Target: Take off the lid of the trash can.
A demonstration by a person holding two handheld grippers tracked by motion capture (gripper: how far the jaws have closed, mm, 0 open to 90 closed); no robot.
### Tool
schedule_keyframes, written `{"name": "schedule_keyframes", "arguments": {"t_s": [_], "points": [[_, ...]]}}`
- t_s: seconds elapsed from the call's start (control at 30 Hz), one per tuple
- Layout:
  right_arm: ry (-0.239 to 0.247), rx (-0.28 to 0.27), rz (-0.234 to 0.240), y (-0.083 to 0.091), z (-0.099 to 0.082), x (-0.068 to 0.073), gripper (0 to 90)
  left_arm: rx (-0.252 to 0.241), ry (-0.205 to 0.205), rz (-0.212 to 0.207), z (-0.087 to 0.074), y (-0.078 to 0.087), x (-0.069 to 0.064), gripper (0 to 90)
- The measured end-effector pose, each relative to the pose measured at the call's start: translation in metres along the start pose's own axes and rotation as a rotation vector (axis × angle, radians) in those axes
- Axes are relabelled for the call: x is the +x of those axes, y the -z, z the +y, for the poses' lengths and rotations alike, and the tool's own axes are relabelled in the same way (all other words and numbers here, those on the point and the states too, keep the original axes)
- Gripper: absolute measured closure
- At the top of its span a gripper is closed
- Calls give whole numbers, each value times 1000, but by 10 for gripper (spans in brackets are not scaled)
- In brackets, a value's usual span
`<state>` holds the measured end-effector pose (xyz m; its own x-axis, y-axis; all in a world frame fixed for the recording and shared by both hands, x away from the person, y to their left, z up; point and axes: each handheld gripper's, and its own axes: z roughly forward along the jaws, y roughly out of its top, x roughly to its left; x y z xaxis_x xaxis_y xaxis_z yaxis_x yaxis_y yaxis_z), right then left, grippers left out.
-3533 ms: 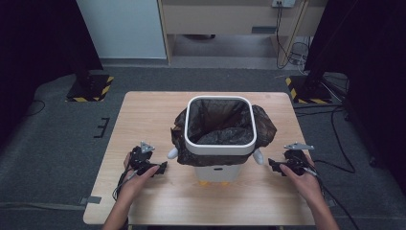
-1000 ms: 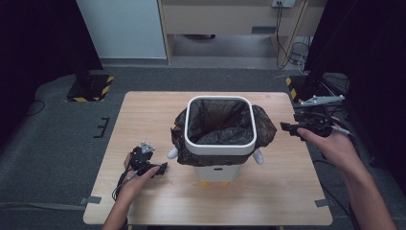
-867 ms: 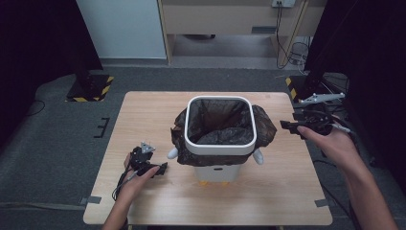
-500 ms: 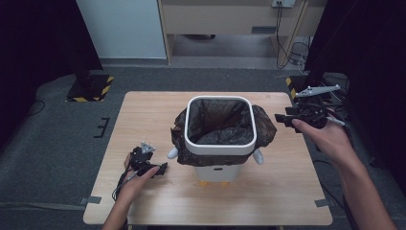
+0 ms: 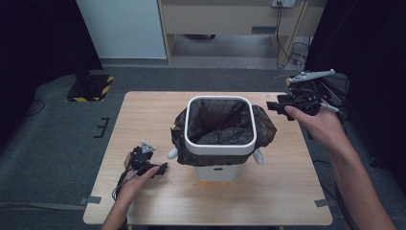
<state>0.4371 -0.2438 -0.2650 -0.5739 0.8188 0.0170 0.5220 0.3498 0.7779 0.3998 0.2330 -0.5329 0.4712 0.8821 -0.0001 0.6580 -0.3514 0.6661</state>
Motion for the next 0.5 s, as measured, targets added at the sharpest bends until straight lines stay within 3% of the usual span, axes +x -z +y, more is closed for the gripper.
{"name": "schedule_keyframes", "arguments": {"t_s": [0.3,0.5], "points": [[-3,-36,16,3,14,10,454,-3,-2,-1,0,0,0,0],[6,-50,27,3,22,17,380,-5,-1,0,-1,0,0,0]]}}
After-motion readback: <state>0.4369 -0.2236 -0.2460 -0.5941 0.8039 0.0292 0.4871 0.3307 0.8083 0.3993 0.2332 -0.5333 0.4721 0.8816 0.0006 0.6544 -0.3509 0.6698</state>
